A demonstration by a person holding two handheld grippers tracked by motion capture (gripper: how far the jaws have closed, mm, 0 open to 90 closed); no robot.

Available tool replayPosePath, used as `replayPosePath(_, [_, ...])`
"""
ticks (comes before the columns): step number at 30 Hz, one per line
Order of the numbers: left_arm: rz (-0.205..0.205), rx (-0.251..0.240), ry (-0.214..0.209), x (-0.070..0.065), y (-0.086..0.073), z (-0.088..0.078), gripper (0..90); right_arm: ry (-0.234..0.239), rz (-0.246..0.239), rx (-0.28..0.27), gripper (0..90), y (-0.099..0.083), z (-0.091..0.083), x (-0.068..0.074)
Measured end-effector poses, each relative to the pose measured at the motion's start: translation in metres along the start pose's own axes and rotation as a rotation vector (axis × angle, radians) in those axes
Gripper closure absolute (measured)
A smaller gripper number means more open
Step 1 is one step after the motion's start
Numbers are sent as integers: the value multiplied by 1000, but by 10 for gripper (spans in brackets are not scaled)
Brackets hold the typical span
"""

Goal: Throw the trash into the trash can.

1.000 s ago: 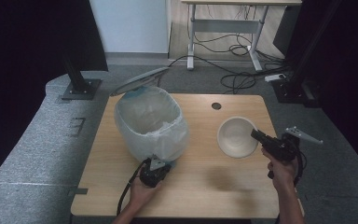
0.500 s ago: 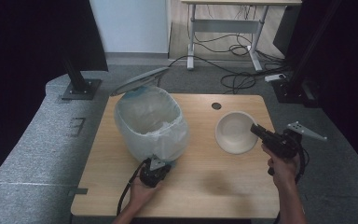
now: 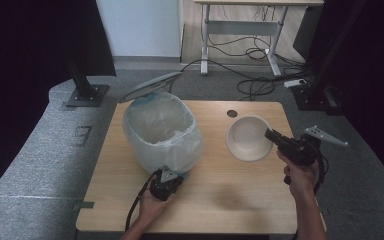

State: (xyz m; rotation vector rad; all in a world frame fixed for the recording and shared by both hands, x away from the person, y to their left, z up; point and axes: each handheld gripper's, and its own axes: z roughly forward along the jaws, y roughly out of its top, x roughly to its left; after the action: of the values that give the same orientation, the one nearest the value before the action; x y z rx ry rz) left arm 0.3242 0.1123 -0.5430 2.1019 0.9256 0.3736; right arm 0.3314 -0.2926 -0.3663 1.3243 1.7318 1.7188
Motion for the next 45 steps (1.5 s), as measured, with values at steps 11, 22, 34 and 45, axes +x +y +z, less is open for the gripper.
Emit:
replayPosePath(11, [-1,0,-1,0,0,0,900,8,-2,-2,836,7,7,5])
replayPosePath(22, [-1,-1,-1,0,0,0,900,23,-14,4,836,14,16,15])
replayPosePath(34, [-1,-2,-2,0,0,0,900,48,-32,9,837,22,29,30])
replayPosePath(45, [1,-2,-3,0,0,0,900,71,-46,15,837,27,41,42])
